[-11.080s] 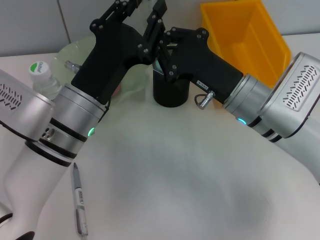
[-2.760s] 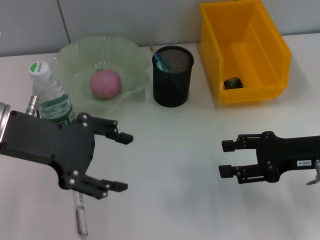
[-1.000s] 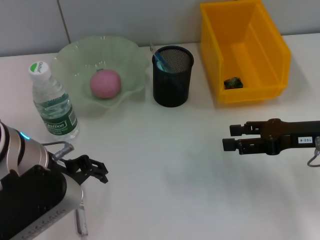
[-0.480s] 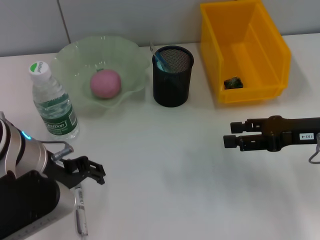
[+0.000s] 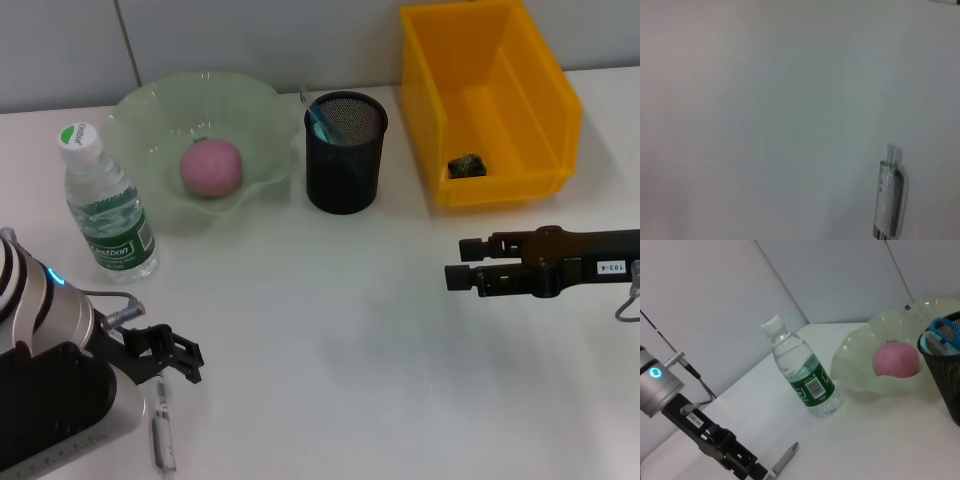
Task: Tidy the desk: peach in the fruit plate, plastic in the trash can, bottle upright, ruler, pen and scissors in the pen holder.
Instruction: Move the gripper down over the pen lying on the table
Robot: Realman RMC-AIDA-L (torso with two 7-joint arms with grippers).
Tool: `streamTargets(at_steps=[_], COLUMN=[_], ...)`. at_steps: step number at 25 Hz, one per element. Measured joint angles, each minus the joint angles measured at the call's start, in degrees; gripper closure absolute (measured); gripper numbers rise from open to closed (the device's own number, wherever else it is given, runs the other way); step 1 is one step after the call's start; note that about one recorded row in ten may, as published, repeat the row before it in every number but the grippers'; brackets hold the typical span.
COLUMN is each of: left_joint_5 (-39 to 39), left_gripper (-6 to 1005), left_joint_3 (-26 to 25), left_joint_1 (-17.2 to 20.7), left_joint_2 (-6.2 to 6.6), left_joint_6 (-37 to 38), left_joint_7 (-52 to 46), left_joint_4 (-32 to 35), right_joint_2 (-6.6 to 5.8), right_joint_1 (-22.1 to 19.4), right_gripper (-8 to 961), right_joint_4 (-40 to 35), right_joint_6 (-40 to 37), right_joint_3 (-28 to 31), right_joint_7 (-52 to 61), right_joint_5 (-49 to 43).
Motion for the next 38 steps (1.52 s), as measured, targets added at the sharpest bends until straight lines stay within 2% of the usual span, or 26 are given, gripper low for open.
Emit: streamTargets(at_steps=[14, 21, 38], left_joint_5=[0.1, 0.8, 0.9], left_gripper=[229, 240, 266], left_joint_3=[1.4, 3.3, 4.2], left_joint_1=[-2.5, -2.8, -3.9], left_joint_2=[0.58, 0.83, 0.82], left_joint_6=[-1.5, -2.2, -2.3], left_joint_7=[1.6, 1.3, 0.9], left_joint_4=[-5.0, -5.2, -5.7], right_joint_2=[0.26, 0.43, 0.72], right_joint_1=[0.3, 0.3, 0.3], right_gripper=[200, 200, 200], right_joint_4=[0.3, 0.5, 0.5], right_joint_6=[0.3, 0.3, 0.3], right_joint_3=[0.0, 0.0, -0.1], right_joint_7=[0.0, -0.2, -0.1], right_joint_5=[-0.1, -0.1, -0.3])
